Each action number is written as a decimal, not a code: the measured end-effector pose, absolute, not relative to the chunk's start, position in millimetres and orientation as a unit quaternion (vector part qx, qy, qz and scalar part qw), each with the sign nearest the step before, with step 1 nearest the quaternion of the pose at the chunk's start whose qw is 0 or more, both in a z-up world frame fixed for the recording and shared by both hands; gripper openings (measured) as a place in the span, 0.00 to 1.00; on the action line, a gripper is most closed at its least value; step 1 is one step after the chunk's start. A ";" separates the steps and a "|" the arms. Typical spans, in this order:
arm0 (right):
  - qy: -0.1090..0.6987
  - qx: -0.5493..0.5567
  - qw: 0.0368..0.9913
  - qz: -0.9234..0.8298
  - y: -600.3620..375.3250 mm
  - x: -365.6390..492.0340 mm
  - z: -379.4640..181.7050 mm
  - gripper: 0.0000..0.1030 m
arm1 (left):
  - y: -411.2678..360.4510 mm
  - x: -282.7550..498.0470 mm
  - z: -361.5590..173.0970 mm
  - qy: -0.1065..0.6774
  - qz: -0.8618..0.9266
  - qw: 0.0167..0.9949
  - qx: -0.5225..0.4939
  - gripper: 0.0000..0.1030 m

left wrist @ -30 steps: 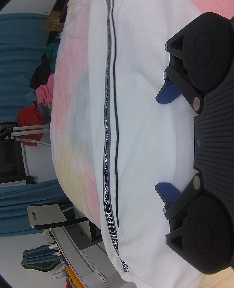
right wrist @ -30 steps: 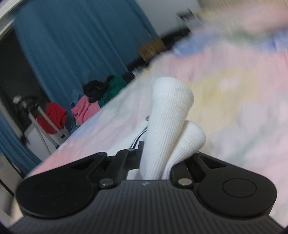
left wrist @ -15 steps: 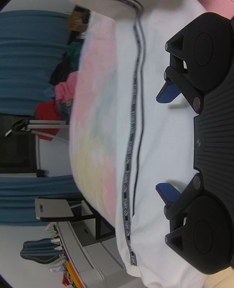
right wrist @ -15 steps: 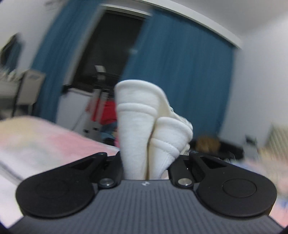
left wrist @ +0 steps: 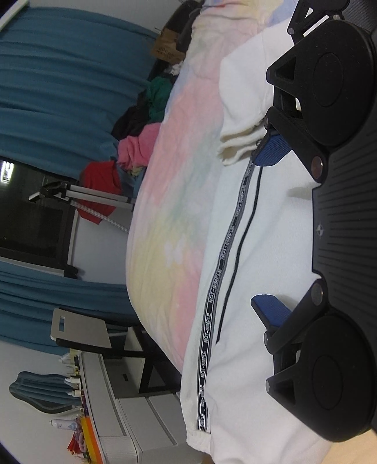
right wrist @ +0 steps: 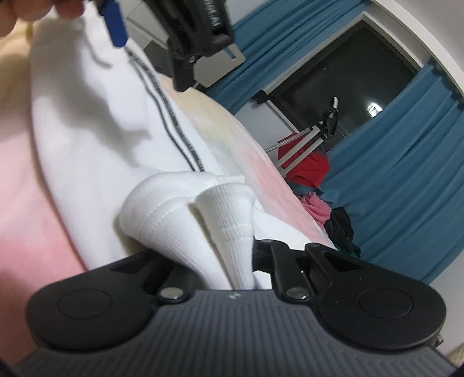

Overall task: Fold clothes
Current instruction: 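Fold the cuffs over onto the pants and open the right gripper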

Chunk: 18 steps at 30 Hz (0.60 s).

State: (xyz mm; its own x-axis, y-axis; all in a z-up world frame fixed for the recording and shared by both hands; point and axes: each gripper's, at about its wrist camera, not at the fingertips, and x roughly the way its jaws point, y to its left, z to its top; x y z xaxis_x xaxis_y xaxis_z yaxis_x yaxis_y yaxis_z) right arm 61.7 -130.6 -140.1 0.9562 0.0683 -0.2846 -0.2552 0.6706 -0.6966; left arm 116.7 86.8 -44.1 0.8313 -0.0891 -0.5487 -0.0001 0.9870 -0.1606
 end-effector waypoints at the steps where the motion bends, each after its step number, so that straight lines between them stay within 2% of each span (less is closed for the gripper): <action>1: 0.115 -0.389 0.910 0.088 -130.6 59.7 -136.8 0.10 | 87.1 116.0 -43.9 0.288 -0.026 0.954 -0.079 0.94; 8: 0.113 -0.394 0.903 0.131 -111.9 55.7 -138.7 0.10 | 87.6 110.6 -41.3 0.279 -0.044 0.955 -0.087 0.94; 13: 0.153 -0.339 0.917 0.147 -114.1 66.2 -120.4 0.16 | 82.7 108.1 -41.8 0.278 -0.048 0.956 -0.078 0.94; 14: 0.169 -0.314 0.921 0.159 -115.7 67.7 -113.3 0.22 | 81.4 107.1 -41.6 0.277 -0.049 0.957 -0.075 0.94; 18: 0.246 -0.149 0.930 0.229 -134.7 60.4 -80.1 0.68 | 76.9 103.2 -41.2 0.276 -0.054 0.958 -0.064 0.93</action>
